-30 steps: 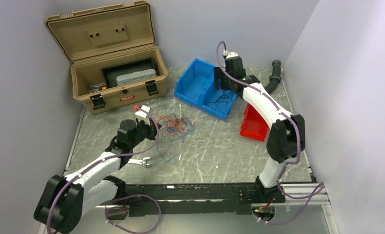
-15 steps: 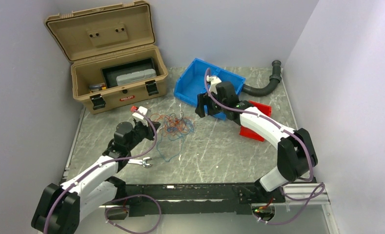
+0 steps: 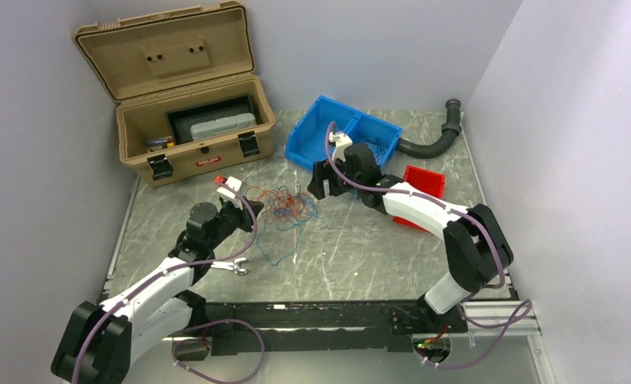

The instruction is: Untangle the cables

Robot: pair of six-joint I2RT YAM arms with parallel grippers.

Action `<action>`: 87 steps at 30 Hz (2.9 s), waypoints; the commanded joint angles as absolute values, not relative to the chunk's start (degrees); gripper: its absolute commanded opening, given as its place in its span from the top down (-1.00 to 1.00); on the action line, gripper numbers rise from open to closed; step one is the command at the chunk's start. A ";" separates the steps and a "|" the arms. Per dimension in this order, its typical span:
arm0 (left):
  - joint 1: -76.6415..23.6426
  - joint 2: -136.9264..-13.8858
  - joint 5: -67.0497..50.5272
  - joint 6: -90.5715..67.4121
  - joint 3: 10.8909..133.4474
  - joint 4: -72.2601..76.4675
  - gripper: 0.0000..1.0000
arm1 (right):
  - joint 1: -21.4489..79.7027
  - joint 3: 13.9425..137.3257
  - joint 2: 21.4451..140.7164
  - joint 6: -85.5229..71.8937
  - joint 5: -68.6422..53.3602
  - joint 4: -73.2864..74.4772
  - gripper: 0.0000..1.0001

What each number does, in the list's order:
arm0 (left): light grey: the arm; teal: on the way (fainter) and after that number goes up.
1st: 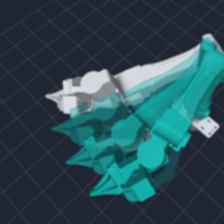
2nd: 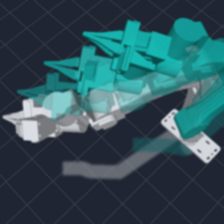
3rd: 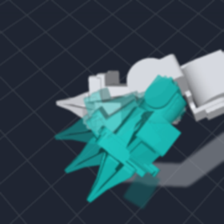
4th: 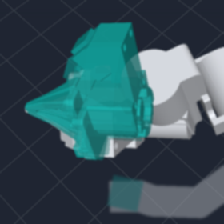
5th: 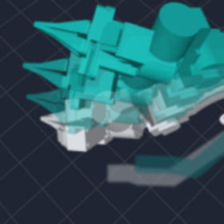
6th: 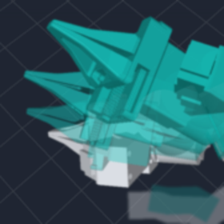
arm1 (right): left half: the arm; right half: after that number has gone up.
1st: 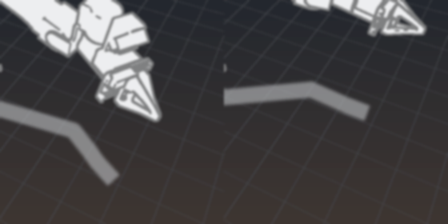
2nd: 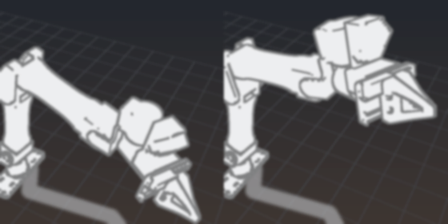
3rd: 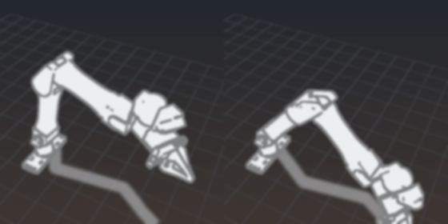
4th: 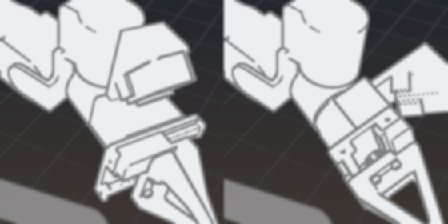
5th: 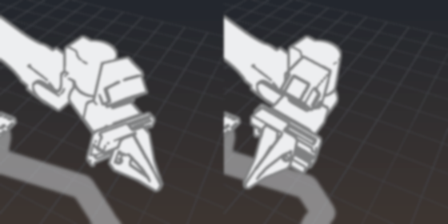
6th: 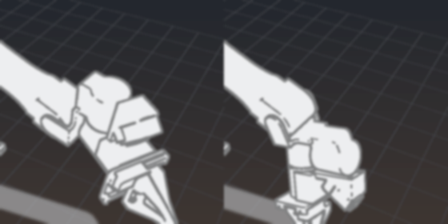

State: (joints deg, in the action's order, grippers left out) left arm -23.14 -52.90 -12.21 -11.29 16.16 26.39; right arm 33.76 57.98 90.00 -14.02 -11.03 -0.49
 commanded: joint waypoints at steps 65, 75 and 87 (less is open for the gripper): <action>-23.29 -43.66 -2.45 -20.69 17.39 19.98 1.00 | 36.67 57.49 81.65 -16.00 7.98 1.03 1.00; -23.16 -37.05 4.70 -23.29 30.87 2.24 1.00 | 35.94 66.36 69.76 -12.84 12.37 10.07 1.00; -19.90 -32.55 21.10 -27.60 42.48 -20.60 1.00 | 20.80 66.57 61.79 -26.04 19.45 20.68 1.00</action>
